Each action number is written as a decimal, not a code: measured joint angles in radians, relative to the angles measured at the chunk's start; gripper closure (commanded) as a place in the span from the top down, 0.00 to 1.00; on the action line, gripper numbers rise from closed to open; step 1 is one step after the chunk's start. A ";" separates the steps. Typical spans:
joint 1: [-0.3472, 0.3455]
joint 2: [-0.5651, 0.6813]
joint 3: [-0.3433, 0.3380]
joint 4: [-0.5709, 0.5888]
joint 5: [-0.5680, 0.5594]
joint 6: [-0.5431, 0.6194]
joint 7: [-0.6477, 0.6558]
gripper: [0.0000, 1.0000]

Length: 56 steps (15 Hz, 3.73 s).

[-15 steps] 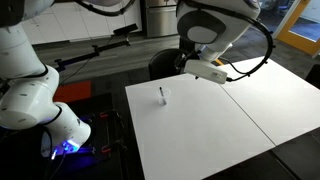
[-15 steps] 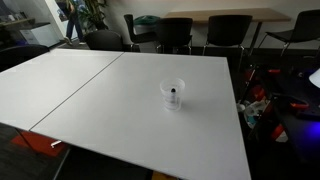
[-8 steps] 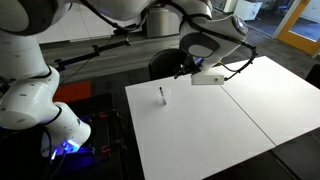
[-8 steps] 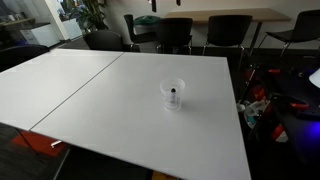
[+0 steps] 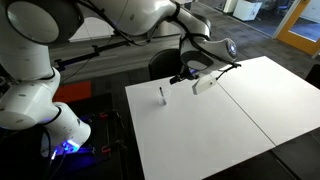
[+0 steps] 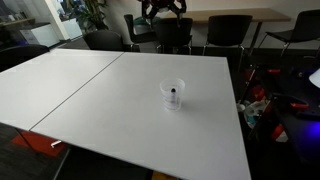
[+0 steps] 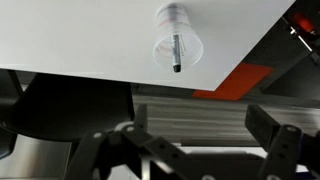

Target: Pick up the pen from the plastic cup and put it on the table.

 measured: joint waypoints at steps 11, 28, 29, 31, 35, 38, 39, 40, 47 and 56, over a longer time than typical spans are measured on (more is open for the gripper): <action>0.036 0.152 0.044 0.030 -0.027 0.004 -0.010 1.00; 0.049 0.181 0.062 0.019 -0.097 0.063 -0.014 1.00; 0.052 0.185 0.067 0.016 -0.107 0.079 -0.017 0.99; 0.058 0.194 0.079 0.010 -0.124 0.108 -0.025 0.92; 0.066 0.212 0.103 0.008 -0.128 0.132 -0.036 0.72; 0.066 0.219 0.116 0.008 -0.128 0.135 -0.043 0.62; 0.066 0.220 0.119 0.008 -0.128 0.136 -0.051 0.62; 0.066 0.222 0.122 0.007 -0.128 0.138 -0.054 0.61; 0.067 0.232 0.130 -0.008 -0.128 0.154 -0.097 0.59; 0.067 0.274 0.145 -0.015 -0.128 0.204 -0.133 0.43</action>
